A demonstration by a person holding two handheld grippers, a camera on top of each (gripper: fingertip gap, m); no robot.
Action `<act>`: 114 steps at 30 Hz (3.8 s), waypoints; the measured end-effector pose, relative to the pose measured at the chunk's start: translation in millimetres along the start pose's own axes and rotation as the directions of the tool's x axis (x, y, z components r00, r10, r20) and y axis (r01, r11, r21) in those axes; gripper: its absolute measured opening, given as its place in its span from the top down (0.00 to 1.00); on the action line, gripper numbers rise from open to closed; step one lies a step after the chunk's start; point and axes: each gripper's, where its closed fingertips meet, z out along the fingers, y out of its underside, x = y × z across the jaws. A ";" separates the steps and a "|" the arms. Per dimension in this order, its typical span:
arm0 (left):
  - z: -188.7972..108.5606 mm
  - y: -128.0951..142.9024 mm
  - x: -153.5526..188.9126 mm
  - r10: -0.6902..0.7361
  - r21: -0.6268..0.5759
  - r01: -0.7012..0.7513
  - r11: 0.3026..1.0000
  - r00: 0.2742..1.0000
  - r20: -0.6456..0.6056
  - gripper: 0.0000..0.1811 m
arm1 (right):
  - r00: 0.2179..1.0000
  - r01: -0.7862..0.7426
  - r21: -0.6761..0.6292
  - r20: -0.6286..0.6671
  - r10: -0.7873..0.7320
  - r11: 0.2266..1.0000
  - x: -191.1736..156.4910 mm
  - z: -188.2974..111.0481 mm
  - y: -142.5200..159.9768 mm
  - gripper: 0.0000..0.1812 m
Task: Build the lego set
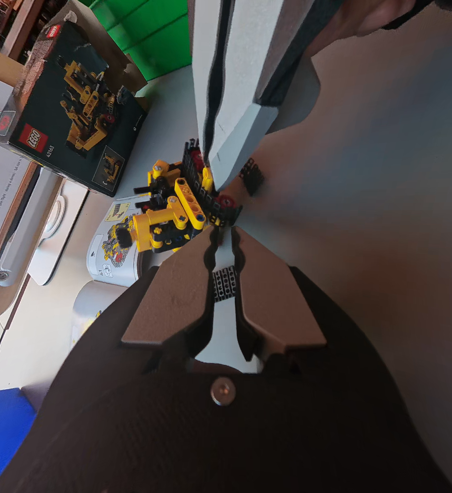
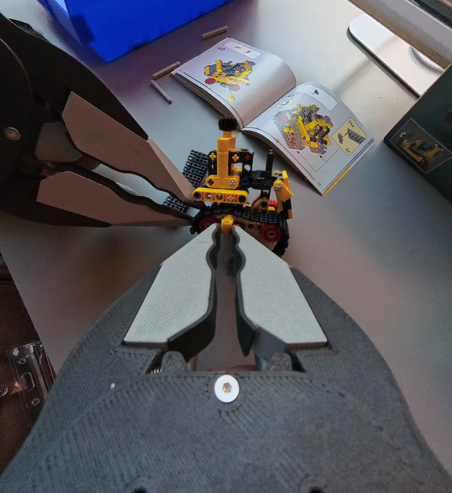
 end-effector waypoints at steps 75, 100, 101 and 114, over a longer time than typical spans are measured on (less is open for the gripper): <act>6.6 -11.0 -42.6 -0.006 0.083 0.013 0.997 0.996 -0.084 1.00 | 0.986 0.143 -0.253 0.122 -0.115 0.957 32.1 34.4 -48.5 0.98; 9.3 -19.8 -57.8 0.031 0.120 -0.048 0.992 0.991 0.133 0.96 | 0.979 -0.033 -0.119 0.197 0.056 0.992 36.7 30.1 -47.6 0.98; 9.2 -20.2 -56.1 0.031 0.122 -0.047 0.991 0.991 0.128 0.96 | 0.976 -0.041 -0.110 0.208 0.063 0.993 36.1 29.3 -47.8 0.97; -14.7 -10.2 -64.1 0.009 0.144 -0.023 0.989 0.995 0.101 0.92 | 0.979 -0.099 0.082 0.187 0.083 0.992 82.2 -10.8 -50.4 0.87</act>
